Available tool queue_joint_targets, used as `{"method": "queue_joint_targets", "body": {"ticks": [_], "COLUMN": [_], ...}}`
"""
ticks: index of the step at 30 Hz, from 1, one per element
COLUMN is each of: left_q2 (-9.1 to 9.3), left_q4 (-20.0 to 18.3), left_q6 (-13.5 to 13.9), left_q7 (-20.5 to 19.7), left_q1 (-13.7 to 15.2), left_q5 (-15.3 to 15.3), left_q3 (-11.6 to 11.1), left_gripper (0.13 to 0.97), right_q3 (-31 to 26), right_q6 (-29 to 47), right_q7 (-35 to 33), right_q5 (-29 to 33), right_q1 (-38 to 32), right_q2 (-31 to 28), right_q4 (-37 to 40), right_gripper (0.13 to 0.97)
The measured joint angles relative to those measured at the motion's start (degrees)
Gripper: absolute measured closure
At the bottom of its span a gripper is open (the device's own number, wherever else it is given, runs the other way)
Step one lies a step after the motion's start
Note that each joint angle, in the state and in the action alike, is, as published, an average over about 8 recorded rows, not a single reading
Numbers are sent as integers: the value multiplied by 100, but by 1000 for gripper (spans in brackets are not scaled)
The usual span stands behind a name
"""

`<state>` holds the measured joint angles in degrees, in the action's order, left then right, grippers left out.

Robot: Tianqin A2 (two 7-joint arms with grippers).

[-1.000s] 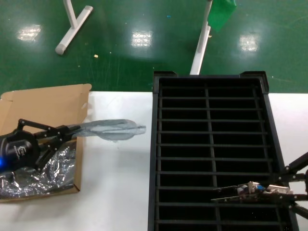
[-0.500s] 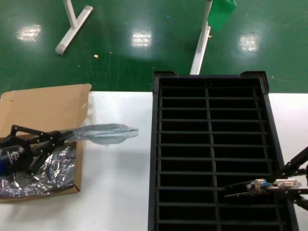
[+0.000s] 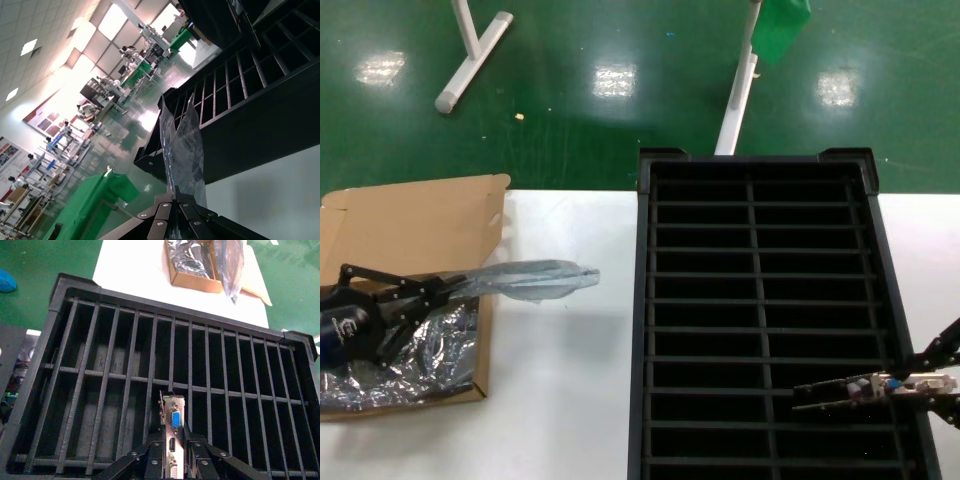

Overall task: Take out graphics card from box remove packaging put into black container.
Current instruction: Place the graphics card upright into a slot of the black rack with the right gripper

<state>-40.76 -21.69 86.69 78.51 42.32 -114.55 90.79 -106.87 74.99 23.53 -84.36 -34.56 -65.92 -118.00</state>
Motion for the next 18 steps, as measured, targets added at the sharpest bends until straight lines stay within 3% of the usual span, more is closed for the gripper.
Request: {"method": "queue_joint_targets", "body": {"ticks": [18], "left_q2": [66], "left_q4": [-142], "left_q6": [-66], "left_q7": [-46], "left_q1": [-82], "left_q5": [8], "left_q3": [-61], "left_gripper": [955], "right_q3": [101], "right_q6": [89], "right_q7": [-32], "right_q5": [-309], "right_q1": [150], "right_q2": [-155], "right_q4": [0], "right_gripper": [895]}}
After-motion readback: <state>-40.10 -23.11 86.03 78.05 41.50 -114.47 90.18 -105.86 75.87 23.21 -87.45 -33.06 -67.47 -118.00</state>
